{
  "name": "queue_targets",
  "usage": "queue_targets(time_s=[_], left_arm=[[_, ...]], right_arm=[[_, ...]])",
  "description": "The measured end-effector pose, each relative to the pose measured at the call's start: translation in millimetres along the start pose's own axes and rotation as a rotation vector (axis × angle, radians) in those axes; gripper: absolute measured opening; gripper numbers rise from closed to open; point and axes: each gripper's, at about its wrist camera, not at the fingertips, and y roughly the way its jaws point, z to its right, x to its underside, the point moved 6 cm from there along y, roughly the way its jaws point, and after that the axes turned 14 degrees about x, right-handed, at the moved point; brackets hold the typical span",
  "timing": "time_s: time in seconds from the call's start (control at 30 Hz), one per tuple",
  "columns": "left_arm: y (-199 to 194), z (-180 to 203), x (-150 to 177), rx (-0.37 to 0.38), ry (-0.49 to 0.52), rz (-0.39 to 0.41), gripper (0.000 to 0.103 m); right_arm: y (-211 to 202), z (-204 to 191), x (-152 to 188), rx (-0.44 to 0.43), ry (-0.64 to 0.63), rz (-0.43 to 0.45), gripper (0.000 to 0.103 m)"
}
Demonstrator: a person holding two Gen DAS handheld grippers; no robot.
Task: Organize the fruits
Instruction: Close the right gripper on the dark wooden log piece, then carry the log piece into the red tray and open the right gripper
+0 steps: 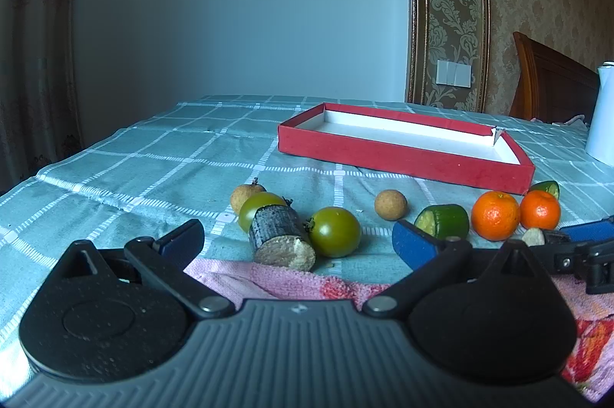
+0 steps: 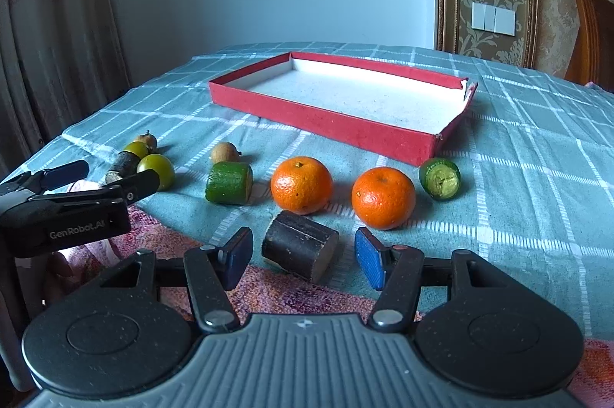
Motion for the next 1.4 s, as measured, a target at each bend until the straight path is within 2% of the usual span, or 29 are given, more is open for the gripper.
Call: queue_targets(time_s=[0.03,0.07,0.1,0.33,0.5,0.73,0.93,1.03,1.13,1.17,1.33,1.4], left_arm=[[-0.2,0.1,-0.1,-0.001,0.000,0.000,0.103],[-0.3,0.0,-0.1,-0.002,-0.001,0.000,0.103],[-0.3,0.6,-0.2,-0.003,-0.001,0.001,0.103],[-0.2,0.5,-0.3,-0.002,-0.001,0.001,0.103],[-0.3,0.6,-0.2,-0.003,-0.001,0.001,0.103],[-0.3,1.1,-0.9,-0.005,-0.001,-0.003,0.103],[0.2,1.2,-1.5,-0.012,0.001,-0.007,0.103],[1.2,1.0,-1.4,-0.012,0.000,-0.008,0.103],[2.1,0.7,-1.6,-0.012,0.000,-0.011,0.103],[2.1,0.7,-1.6,-0.012,0.001,-0.010,0.103],[2.0,1.1,-0.7,-0.018,0.005,-0.008,0.103],[1.8,1.4,-0.5,-0.022,0.007,-0.006,0.103]], right_arm=[[1.6,0.8,0.7,-0.004,0.005,-0.004,0.056],[2.8,1.3,1.3,-0.012,0.011,-0.010,0.047],[4.0,1.6,1.7,-0.028,0.017,-0.017,0.043],[-5.6,3.1,-4.7,-0.051,0.032,0.019,0.042],[-7.3,16.4,-43.4,-0.011,0.029,0.105,0.042],[46.5,43.9,-98.1,0.092,0.040,0.110,0.043],[95.2,51.9,-111.1,0.143,0.030,0.056,0.043],[113.4,55.1,-108.7,0.154,0.031,0.019,0.046],[118.7,57.5,-105.3,0.190,0.020,0.009,0.062],[114.1,58.5,-103.6,0.203,0.023,0.027,0.065],[68.1,68.0,-92.8,0.171,0.095,0.119,0.066],[47.2,70.0,-79.8,0.154,0.111,0.141,0.075]])
